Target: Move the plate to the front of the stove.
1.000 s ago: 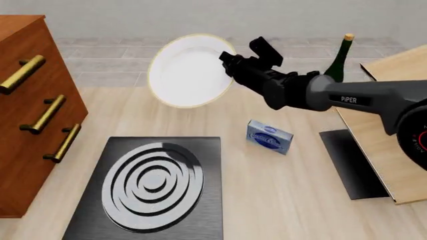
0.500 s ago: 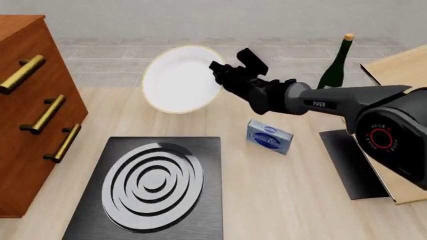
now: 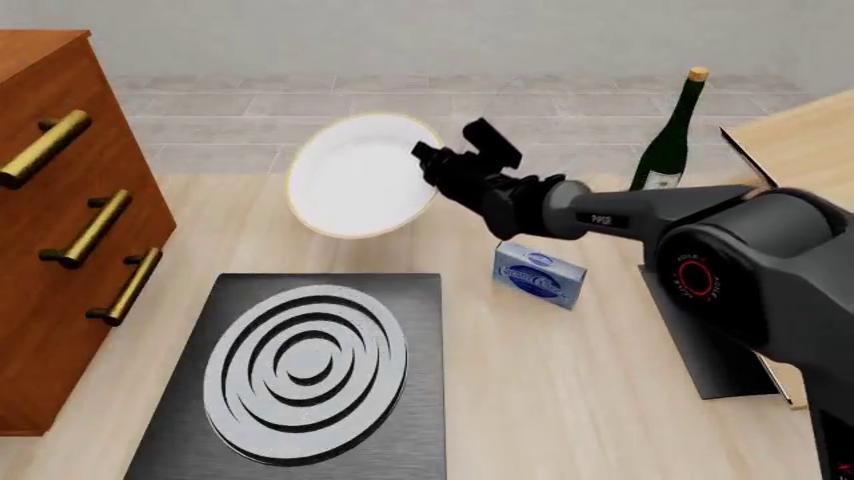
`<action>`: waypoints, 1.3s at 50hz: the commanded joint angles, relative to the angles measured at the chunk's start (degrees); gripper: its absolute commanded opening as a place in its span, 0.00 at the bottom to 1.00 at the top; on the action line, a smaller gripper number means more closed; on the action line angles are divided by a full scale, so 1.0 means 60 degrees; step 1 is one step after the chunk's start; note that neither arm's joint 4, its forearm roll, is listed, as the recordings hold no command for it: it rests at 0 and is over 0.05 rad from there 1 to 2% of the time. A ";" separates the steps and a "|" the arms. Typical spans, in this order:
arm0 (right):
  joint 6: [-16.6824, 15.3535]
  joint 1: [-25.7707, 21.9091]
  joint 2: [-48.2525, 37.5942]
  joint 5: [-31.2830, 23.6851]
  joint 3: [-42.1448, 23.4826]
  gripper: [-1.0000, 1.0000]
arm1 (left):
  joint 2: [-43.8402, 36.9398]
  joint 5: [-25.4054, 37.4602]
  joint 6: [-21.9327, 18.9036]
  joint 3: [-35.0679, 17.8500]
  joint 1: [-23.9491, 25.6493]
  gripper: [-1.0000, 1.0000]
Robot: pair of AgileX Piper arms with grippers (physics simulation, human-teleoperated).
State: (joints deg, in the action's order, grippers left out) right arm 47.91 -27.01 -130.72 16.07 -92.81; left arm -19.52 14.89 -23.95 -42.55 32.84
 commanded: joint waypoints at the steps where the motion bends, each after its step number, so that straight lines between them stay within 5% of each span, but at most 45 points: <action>1: 0.0149 -0.0003 -0.0315 -0.0002 -0.0304 0.00 | 0.0031 0.0002 0.0025 0.0030 -0.0069 1.00; 65: 0.0034 0.0074 -0.1428 -0.0525 -0.1094 0.00 | 0.0069 0.0094 0.0187 -0.0072 -0.0230 1.00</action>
State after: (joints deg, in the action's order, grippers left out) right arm 47.97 -26.90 -138.70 13.37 -98.33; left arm -19.03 15.14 -23.16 -42.57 31.52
